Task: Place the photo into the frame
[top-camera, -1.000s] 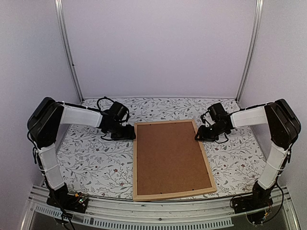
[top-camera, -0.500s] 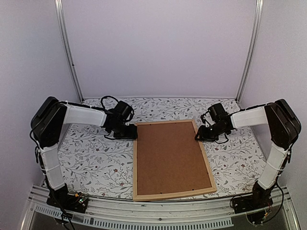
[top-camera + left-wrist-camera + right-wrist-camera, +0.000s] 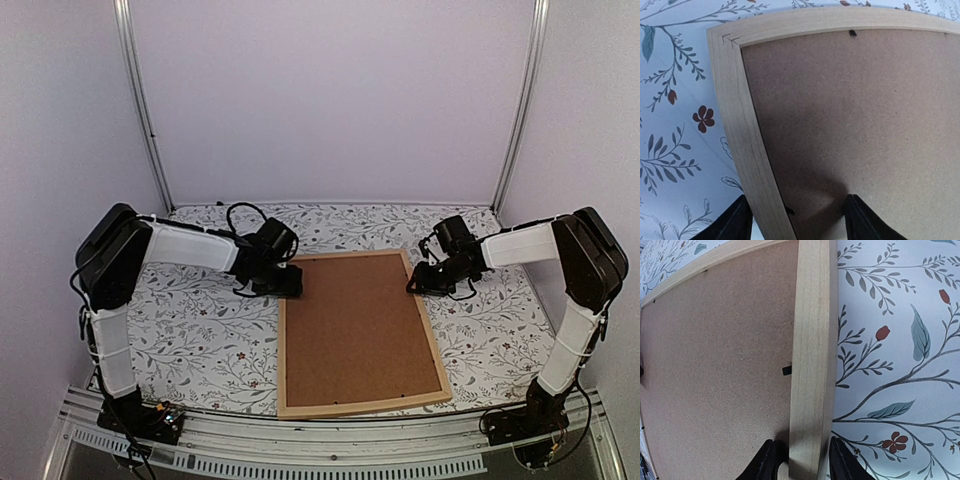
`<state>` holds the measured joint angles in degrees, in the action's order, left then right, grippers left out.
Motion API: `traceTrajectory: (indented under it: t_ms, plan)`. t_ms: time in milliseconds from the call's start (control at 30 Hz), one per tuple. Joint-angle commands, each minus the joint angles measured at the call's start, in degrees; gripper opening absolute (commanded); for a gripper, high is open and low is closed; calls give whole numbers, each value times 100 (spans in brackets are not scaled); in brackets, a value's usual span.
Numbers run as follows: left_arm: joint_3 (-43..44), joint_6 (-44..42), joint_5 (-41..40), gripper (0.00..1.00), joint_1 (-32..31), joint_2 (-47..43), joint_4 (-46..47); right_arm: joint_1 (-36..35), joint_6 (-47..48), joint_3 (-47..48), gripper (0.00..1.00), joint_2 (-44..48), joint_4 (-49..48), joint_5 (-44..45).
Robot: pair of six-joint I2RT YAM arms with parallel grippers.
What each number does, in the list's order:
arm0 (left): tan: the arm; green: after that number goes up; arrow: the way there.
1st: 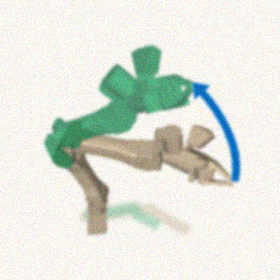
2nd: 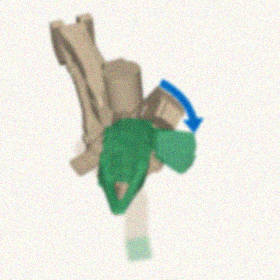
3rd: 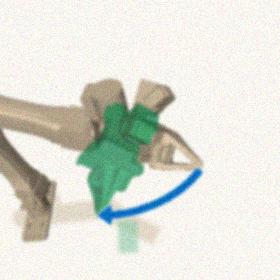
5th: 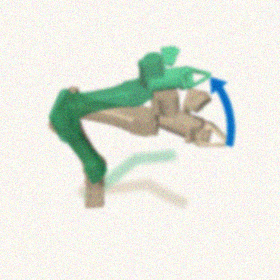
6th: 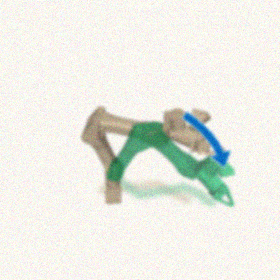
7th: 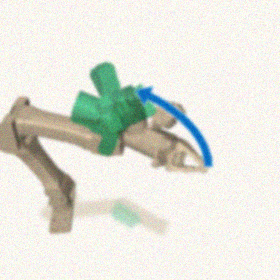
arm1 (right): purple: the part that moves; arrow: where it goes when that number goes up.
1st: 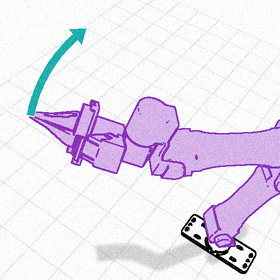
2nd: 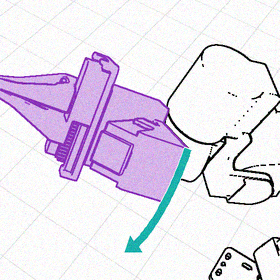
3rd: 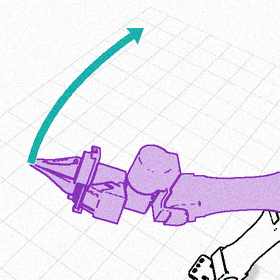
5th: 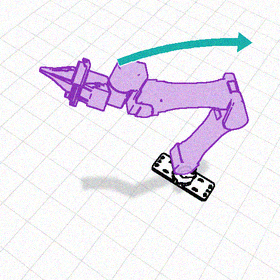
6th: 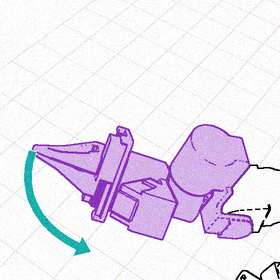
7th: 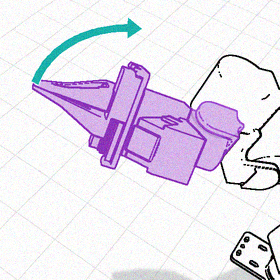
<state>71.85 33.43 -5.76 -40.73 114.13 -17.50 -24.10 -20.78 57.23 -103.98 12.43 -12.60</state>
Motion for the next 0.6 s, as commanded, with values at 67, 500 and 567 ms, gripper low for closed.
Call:
traceTrajectory:
  t_ms: [67, 500, 567]
  plan:
    - [-282, -128, 99, 65, -114, -460, -255, -100, 2, -169, 38, -61, 392, 91]
    - [-1057, 26, 888, 68, 239, -1452, -135, -96, 17, -169, 38, 34, 437, 118]
    - [-1324, 119, 909, 68, 203, -1749, -140, -95, 12, -169, 38, 22, 444, 112]
